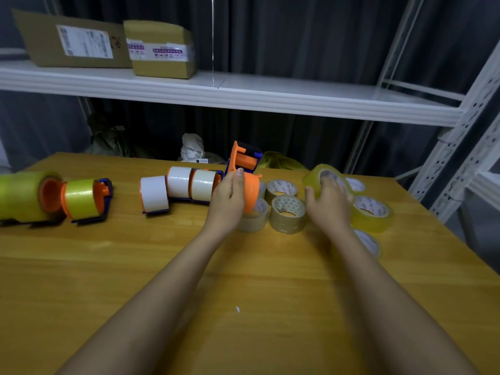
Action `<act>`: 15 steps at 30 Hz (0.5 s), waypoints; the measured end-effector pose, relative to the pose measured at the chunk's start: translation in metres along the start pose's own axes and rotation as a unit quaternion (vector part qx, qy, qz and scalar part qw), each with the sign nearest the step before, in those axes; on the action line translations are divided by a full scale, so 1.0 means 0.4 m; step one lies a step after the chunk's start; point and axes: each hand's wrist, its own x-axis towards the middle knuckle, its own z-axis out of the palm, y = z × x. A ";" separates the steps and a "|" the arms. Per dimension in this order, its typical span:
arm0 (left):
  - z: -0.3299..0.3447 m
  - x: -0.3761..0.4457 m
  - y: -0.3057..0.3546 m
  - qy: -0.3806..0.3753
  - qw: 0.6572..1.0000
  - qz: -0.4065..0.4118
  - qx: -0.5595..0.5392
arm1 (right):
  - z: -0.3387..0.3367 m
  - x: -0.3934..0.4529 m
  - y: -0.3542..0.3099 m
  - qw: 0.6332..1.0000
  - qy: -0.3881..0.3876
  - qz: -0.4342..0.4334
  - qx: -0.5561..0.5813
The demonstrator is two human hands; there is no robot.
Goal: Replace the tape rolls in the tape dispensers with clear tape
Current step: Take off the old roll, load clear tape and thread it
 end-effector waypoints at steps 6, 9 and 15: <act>-0.024 -0.013 0.002 0.012 0.998 -0.043 -0.034 | -0.028 -0.029 -0.090 0.957 -0.011 -0.055 0.284; -0.042 -0.025 0.000 0.029 0.996 -0.063 -0.051 | -0.030 -0.072 -0.142 0.930 -0.029 -0.060 0.361; -0.093 -0.050 0.002 0.049 0.991 -0.079 -0.099 | -0.038 -0.144 -0.237 0.838 -0.064 -0.014 0.541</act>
